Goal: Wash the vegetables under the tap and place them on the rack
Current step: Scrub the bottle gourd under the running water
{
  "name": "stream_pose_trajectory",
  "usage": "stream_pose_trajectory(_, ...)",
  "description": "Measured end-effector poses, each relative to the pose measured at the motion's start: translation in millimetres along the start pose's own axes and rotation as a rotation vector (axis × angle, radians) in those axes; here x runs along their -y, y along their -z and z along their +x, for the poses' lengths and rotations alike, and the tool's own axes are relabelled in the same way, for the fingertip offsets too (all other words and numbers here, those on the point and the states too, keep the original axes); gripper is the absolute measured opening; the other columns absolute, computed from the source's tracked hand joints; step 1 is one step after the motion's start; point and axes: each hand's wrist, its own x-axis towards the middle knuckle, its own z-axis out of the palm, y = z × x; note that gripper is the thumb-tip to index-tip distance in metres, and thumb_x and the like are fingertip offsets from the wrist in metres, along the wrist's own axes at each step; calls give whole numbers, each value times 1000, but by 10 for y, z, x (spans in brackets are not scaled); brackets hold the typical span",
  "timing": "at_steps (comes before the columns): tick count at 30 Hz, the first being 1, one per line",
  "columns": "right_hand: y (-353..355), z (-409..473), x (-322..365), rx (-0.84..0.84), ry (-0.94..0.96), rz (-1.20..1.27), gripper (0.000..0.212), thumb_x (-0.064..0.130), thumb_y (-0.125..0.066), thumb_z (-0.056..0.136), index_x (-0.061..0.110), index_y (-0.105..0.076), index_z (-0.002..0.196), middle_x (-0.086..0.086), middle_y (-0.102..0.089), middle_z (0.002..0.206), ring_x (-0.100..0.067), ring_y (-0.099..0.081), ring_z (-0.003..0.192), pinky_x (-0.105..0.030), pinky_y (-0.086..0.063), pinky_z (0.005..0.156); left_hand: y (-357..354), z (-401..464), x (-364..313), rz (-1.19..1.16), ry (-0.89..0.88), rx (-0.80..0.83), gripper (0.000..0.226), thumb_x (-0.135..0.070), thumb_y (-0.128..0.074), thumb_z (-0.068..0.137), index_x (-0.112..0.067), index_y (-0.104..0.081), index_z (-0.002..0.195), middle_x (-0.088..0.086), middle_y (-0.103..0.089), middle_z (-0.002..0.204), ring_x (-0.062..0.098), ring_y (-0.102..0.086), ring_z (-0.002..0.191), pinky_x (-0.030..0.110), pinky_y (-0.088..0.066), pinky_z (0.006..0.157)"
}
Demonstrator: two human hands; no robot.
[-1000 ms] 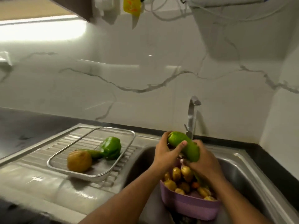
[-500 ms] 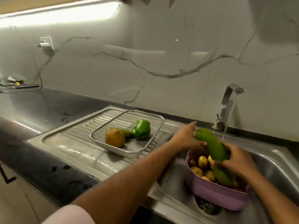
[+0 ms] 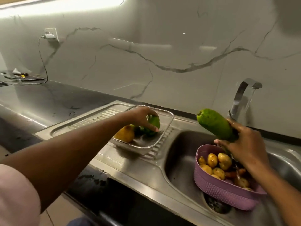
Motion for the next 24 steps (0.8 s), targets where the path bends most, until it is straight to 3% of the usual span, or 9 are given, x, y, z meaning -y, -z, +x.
stream_pose_trajectory(4,25,127,477,-83,112,98,90,15,-97,65,18,-58,146,-13,-73,121,-18,-66,102,-33,-43,103,178,34,65,78,-69,-3,73,-45,-90,74,-27,-62,139,-4,-55,128,14,-50,110,23,-44,82)
stream_pose_trajectory(7,-22,281,844,-79,225,123,87,16,-97,66,23,-61,144,-7,-72,126,-13,-64,105,-29,-44,105,300,67,185,211,-76,-80,72,-40,-90,75,-27,-60,140,-1,-56,133,19,-50,119,27,-44,89)
stream_pose_trajectory(9,-127,423,1077,-42,340,123,86,15,-98,64,26,-63,142,-3,-70,131,-20,-67,116,-34,-48,109,337,61,286,306,-69,-74,71,-38,-89,76,-25,-60,139,2,-57,134,22,-52,122,29,-44,92)
stream_pose_trajectory(11,-286,548,1288,16,490,39,85,12,-97,64,29,-63,140,-2,-68,136,-23,-63,128,-44,-49,111,350,41,386,314,-65,-60,65,-36,-88,79,-21,-61,136,3,-61,132,20,-57,120,26,-42,85)
stream_pose_trajectory(14,-550,624,1527,146,703,-117,87,6,-94,66,36,-60,141,0,-65,140,-27,-57,134,-51,-53,103,330,35,500,300,-104,-71,56,-25,-78,90,-24,-57,143,1,-64,134,23,-62,121,26,-42,80)
stream_pose_trajectory(16,-698,633,1604,201,822,-215,87,3,-93,67,36,-61,140,-3,-65,140,-31,-58,133,-55,-56,99,292,58,557,275,-137,-69,55,-25,-76,90,-26,-58,142,3,-67,130,27,-64,118,33,-50,85)
stream_pose_trajectory(20,-832,717,1612,244,893,-288,85,-1,-90,69,37,-62,139,-3,-66,138,-33,-60,130,-53,-55,98,242,92,613,248,-132,-39,61,-33,-80,85,-30,-58,142,2,-68,128,25,-64,113,34,-50,88)
stream_pose_trajectory(24,-877,719,1523,341,946,-354,85,7,-91,70,40,-55,140,4,-67,132,-29,-63,122,-48,-62,73,231,80,670,247,-101,-72,80,-46,-85,80,-37,-48,150,-1,-60,142,25,-59,125,41,-53,98)
